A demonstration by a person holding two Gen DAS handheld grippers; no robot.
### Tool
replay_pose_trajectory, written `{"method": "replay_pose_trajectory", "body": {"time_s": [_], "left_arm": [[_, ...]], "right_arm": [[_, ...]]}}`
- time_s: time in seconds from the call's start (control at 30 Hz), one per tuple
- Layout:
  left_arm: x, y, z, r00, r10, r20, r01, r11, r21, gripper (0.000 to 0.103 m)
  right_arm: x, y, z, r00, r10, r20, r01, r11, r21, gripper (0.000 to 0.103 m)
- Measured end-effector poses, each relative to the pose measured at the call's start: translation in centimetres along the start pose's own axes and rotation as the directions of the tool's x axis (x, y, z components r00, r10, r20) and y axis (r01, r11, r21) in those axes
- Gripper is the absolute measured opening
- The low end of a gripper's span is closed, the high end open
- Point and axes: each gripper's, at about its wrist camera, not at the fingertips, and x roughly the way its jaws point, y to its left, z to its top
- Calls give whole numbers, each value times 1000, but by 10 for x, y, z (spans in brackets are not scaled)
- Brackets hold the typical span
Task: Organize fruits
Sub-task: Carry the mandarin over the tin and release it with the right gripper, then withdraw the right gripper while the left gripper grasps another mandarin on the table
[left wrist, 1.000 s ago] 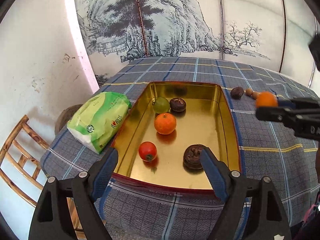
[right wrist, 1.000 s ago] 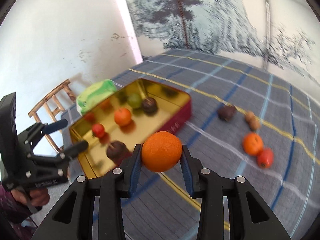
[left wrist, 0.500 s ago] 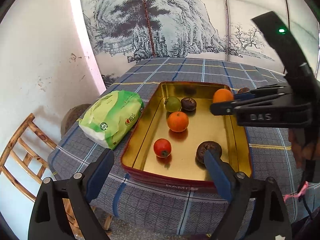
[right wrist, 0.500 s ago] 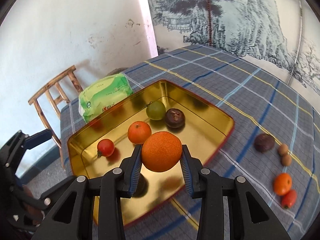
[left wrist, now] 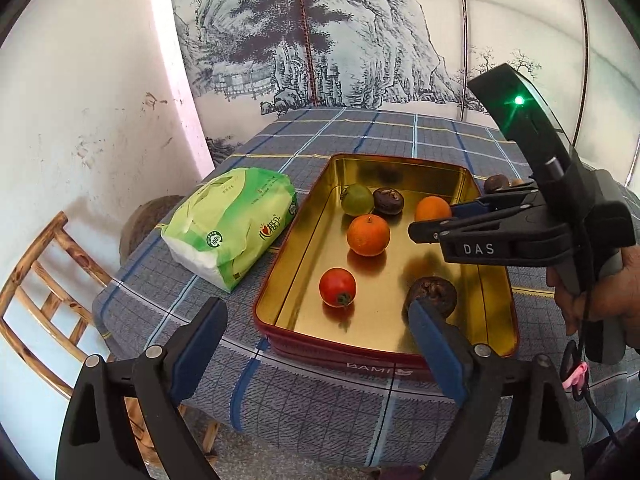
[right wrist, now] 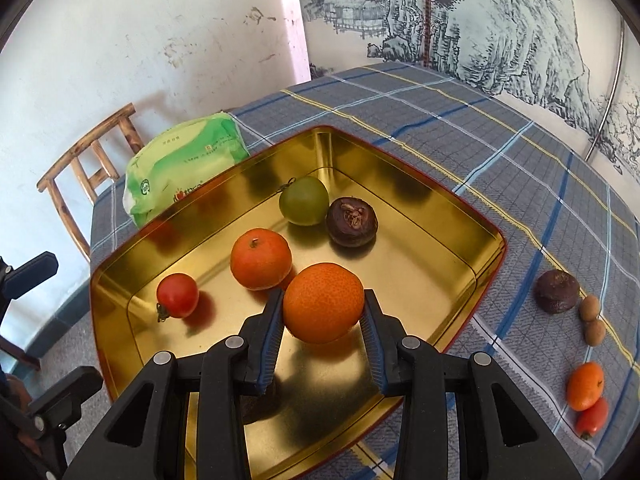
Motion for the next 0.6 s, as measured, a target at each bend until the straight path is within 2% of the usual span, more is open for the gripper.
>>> {"method": "replay_pose_trajectory", "body": {"time_s": [0.3,0.6], "left_arm": [[4,1,-2,1000,-2,-20,2,1000,-2,90],[5,0,-2,1000,1,-25,-1,1000,1,90]], "right_arm": [[5,-1,5,1000,3,2,-3,1000,25,39],[-23,-7,2,995,19,94,-26,997,73,40]]}}
